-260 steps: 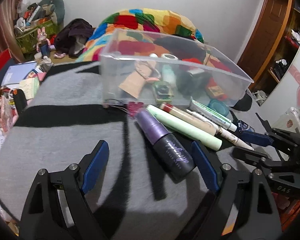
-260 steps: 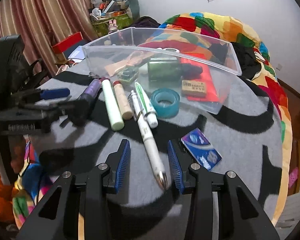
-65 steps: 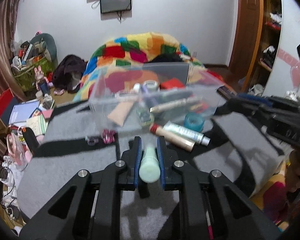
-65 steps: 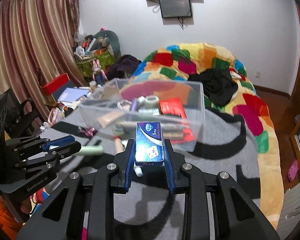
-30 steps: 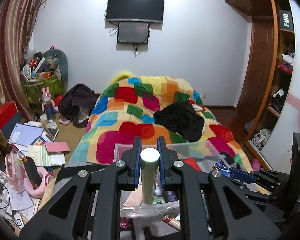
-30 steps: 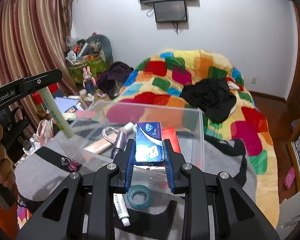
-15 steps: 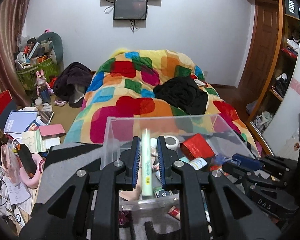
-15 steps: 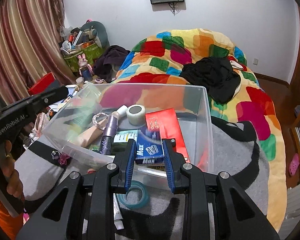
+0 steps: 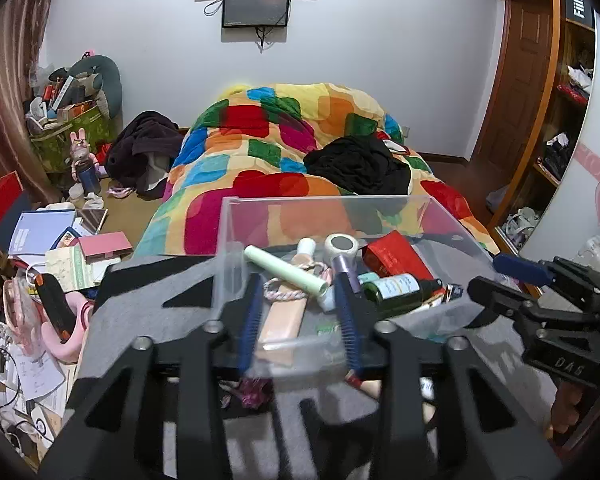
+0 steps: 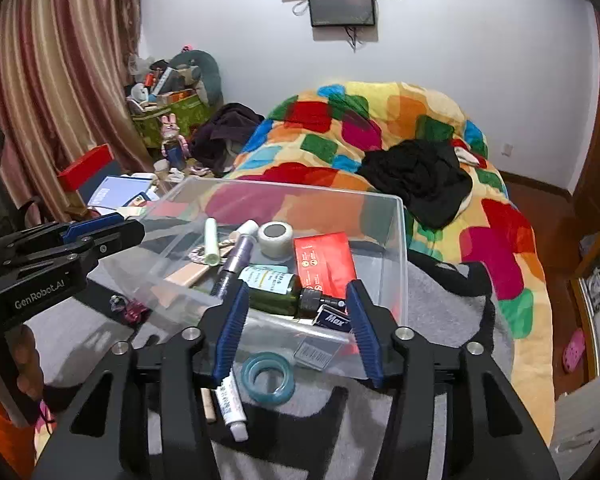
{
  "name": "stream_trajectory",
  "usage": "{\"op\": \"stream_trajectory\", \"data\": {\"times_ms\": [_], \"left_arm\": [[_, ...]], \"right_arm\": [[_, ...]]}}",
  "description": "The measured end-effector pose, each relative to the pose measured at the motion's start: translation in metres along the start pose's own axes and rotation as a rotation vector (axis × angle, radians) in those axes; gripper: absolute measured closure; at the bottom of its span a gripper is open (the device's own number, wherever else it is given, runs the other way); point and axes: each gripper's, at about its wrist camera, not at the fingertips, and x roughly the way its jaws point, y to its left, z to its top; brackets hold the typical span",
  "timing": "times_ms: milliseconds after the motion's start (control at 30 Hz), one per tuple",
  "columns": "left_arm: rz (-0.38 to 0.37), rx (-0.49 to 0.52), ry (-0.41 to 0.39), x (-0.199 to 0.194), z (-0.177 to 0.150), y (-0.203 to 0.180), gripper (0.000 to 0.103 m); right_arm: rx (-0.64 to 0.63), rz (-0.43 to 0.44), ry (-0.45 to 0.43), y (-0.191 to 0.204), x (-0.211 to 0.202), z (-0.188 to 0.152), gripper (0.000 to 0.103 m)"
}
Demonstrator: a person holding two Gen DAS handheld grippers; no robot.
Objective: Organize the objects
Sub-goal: 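Lower the Max box and mint tube into the clear box and open both tools, then grasp the teal tape roll with the right tool while the left grasps the pink charm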
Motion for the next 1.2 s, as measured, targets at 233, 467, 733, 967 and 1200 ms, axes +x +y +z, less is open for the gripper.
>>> {"op": "stream_trajectory", "data": {"times_ms": [233, 467, 733, 967, 1200], "left_arm": [[0.058, 0.006, 0.016, -0.014, -0.015, 0.023, 0.042], [0.070, -0.018, 0.107, -0.004, -0.039, 0.045, 0.034], [0.013, -0.008, 0.300, 0.040, -0.060, 0.046, 0.034], [0.033, 0.053, 0.350, 0.056, -0.059, 0.037, 0.034], [0.023, 0.049, 0.325, 0.053, -0.058, 0.037, 0.053]], "right_arm": [[-0.022, 0.016, -0.006, 0.006, -0.013, -0.010, 0.046], [-0.033, 0.015, 0.033, 0.008, -0.013, -0.029, 0.041], [0.051, 0.020, 0.167, -0.011, 0.017, -0.054, 0.038], [0.034, 0.047, 0.221, -0.004, 0.035, -0.055, 0.038], [0.017, 0.061, 0.228, 0.003, 0.042, -0.051, 0.054]]}}
